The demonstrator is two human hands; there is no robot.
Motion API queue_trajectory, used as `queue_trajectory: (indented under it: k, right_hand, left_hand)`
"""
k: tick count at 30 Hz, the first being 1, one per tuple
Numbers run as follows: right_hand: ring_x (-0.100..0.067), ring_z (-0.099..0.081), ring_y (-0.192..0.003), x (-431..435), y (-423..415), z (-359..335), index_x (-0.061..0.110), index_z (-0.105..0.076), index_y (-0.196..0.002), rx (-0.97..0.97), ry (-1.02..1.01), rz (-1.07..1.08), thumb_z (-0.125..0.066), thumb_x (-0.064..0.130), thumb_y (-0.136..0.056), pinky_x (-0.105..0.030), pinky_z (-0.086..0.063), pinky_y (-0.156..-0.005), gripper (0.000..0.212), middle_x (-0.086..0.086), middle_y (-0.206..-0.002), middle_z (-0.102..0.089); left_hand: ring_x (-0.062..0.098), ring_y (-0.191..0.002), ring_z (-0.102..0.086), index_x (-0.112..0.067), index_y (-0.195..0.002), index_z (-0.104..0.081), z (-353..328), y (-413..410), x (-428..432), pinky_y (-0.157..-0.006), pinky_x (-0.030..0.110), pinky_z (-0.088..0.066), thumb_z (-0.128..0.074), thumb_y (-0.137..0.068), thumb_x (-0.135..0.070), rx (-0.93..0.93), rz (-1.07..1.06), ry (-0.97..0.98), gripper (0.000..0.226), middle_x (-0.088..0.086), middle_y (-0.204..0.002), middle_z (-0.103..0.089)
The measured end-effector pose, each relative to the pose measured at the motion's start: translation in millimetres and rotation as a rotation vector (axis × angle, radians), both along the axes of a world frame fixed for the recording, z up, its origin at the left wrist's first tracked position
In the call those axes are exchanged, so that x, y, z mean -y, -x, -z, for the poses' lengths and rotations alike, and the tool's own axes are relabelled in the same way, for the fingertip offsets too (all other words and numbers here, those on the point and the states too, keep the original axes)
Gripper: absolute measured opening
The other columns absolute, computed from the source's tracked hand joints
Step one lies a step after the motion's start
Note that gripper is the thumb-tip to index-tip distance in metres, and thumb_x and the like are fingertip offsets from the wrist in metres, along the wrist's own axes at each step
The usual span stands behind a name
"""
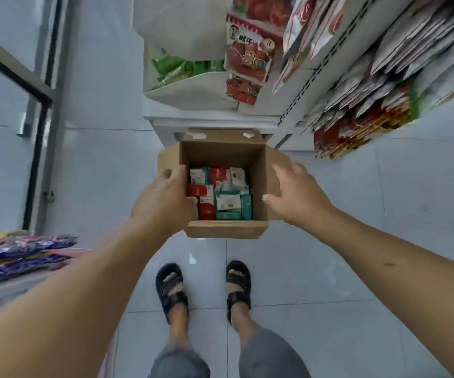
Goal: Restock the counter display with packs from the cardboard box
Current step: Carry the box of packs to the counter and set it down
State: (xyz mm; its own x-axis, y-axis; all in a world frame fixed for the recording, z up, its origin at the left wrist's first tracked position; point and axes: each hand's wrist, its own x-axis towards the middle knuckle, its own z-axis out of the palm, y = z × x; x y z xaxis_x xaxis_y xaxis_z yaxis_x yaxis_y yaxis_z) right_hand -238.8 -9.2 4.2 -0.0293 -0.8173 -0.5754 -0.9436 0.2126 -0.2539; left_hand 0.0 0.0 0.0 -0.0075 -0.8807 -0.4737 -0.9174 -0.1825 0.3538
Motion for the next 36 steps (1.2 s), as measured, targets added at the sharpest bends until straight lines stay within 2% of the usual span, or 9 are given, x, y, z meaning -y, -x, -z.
queue_trajectory:
  k: [4,10,13,17,20,22,26,33,36]
  right_hand:
    - [-0.037,-0.03,-0.138,12.5,-19.6,61.4,0.026,-0.023,-0.153,-0.069,-0.025,0.05,-0.06,0.037,-0.092,-0.048,-0.041,-0.106,0.073,-0.013,-0.155,-0.024]
    - [-0.04,-0.038,-0.132,31.3,-26.6,150.8,0.024,-0.022,-0.152,-0.167,0.1,0.123,-0.063,0.032,-0.091,-0.049,-0.041,-0.104,0.074,-0.015,-0.152,-0.029]
    - [-0.043,-0.041,-0.128,30.1,-21.3,195.3,0.023,-0.021,-0.153,-0.185,0.11,0.137,-0.06,0.03,-0.093,-0.048,-0.042,-0.104,0.072,-0.015,-0.155,-0.025]
    - [-0.043,-0.041,-0.13,27.0,-12.9,239.4,0.019,-0.031,-0.15,-0.145,0.161,0.209,-0.057,0.013,-0.093,-0.045,-0.042,-0.107,0.063,-0.012,-0.162,-0.006]
    - [-0.038,-0.052,-0.116,26.9,-6.5,254.5,0.013,-0.05,-0.137,-0.112,0.242,0.257,-0.055,-0.004,-0.084,-0.032,-0.045,-0.098,0.056,-0.009,-0.156,-0.023]
    - [-0.035,-0.054,-0.113,28.8,-4.7,255.5,0.01,-0.058,-0.131,-0.083,0.278,0.314,-0.054,-0.008,-0.079,-0.024,-0.041,-0.092,0.055,-0.008,-0.148,-0.036]
    - [-0.033,-0.056,-0.111,26.4,-0.3,235.0,0.007,-0.063,-0.127,-0.037,0.333,0.397,-0.054,-0.009,-0.077,-0.021,-0.04,-0.087,0.053,-0.008,-0.14,-0.048]
    - [-0.031,-0.054,-0.119,-2.5,15.8,128.5,0.008,-0.056,-0.137,-0.001,0.375,0.48,-0.054,-0.009,-0.08,-0.027,-0.042,-0.097,0.06,-0.007,-0.142,-0.049]
    - [-0.032,-0.056,-0.116,-18.7,19.5,74.8,0.008,-0.057,-0.137,-0.011,0.389,0.488,-0.055,-0.008,-0.079,-0.031,-0.046,-0.096,0.06,-0.007,-0.141,-0.05]
  left_hand:
    - [0.028,-0.114,-0.054,-0.032,-0.139,-0.031,69.0,-16.3,21.2,-0.08,0.04,-0.049,-0.06,-0.09,-0.034,-0.005,0.046,-0.026,0.057,0.002,-0.137,-0.044]
    - [0.033,-0.126,-0.047,-0.044,-0.148,-0.001,168.7,-33.5,38.8,-0.093,0.048,-0.05,-0.062,-0.089,-0.03,-0.02,0.046,-0.038,0.086,0.004,-0.152,-0.025]
    - [0.035,-0.124,-0.049,-0.047,-0.148,0.005,204.7,-34.2,46.1,-0.093,0.048,-0.05,-0.059,-0.091,-0.027,-0.022,0.074,-0.059,0.088,0.004,-0.156,-0.015]
    - [0.035,-0.123,-0.052,-0.04,-0.151,-0.008,232.5,-24.8,57.8,-0.092,0.046,-0.052,-0.056,-0.093,-0.017,-0.01,0.027,-0.04,0.079,0.002,-0.158,-0.015]
    - [0.03,-0.127,-0.049,-0.031,-0.15,-0.025,236.0,-10.8,63.2,-0.096,0.044,-0.049,-0.056,-0.09,-0.006,-0.025,-0.054,0.021,0.072,0.002,-0.152,-0.031]
    - [0.029,-0.128,-0.048,-0.03,-0.151,-0.024,232.9,-7.6,63.8,-0.097,0.043,-0.048,-0.055,-0.088,0.0,-0.013,-0.068,0.049,0.075,-0.001,-0.151,-0.033]
    - [0.028,-0.125,-0.05,-0.03,-0.152,-0.022,213.4,-2.9,61.0,-0.097,0.041,-0.047,-0.051,-0.087,0.003,-0.019,-0.053,0.071,0.078,-0.004,-0.15,-0.033]
    - [0.026,-0.124,-0.05,-0.031,-0.152,-0.023,106.8,14.6,46.5,-0.095,0.038,-0.046,-0.048,-0.084,0.006,-0.048,-0.028,0.105,0.082,-0.008,-0.151,-0.032]
    - [0.027,-0.123,-0.051,-0.032,-0.152,-0.022,54.2,19.7,37.4,-0.093,0.038,-0.048,-0.048,-0.083,0.006,-0.043,-0.009,0.112,0.082,-0.008,-0.152,-0.031]
